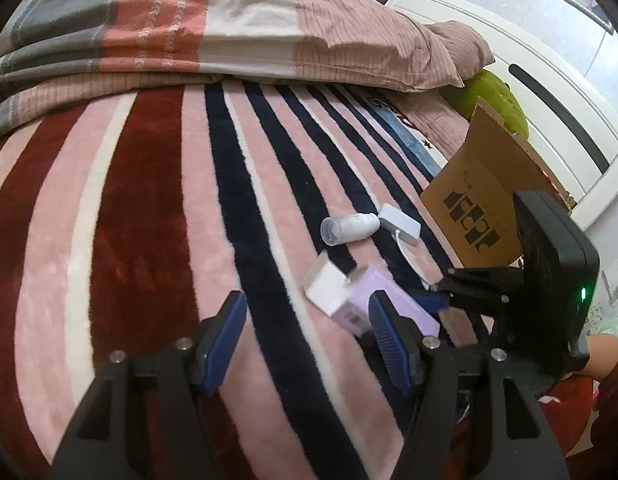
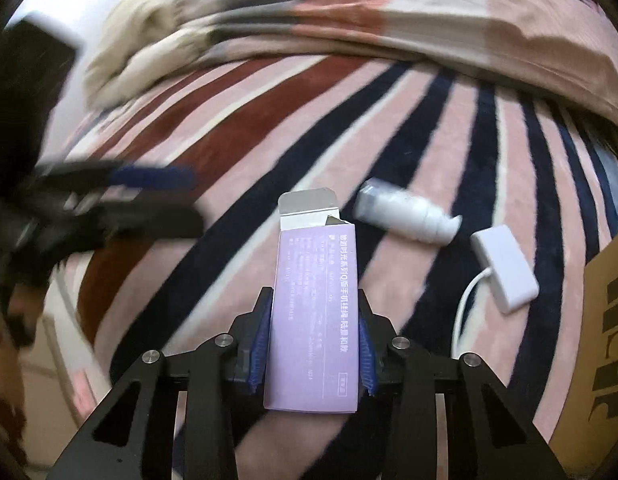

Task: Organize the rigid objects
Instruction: 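Move the right gripper back and grasp the lilac box upright, then carry the lilac box into the cardboard box and release it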

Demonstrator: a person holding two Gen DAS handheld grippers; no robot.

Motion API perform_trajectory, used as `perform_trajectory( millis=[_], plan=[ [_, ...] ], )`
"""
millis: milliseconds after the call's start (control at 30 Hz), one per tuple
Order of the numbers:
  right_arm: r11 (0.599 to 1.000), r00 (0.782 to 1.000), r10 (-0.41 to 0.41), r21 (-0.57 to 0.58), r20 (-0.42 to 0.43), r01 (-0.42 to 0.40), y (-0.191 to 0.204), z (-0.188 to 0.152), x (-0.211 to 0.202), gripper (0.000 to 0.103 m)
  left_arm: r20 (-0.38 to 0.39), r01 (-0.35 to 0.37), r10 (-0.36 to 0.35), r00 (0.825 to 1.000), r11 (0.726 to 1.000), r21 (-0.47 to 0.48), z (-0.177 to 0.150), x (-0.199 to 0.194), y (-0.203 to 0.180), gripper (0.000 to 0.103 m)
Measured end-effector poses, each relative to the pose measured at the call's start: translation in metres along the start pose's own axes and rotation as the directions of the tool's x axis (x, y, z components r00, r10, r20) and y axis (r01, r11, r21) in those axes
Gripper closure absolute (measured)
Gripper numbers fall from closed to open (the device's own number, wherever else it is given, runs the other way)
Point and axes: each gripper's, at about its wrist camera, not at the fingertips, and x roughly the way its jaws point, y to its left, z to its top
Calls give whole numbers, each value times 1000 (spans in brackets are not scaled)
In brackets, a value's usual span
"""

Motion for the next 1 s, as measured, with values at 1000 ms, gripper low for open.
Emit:
perform_trajectory(
  millis=[1000],
  plan=[
    [988, 929, -149, 98, 340, 122, -84, 23, -211, 70, 6, 294, -311, 950, 905, 308, 155, 24, -216, 50]
  ],
)
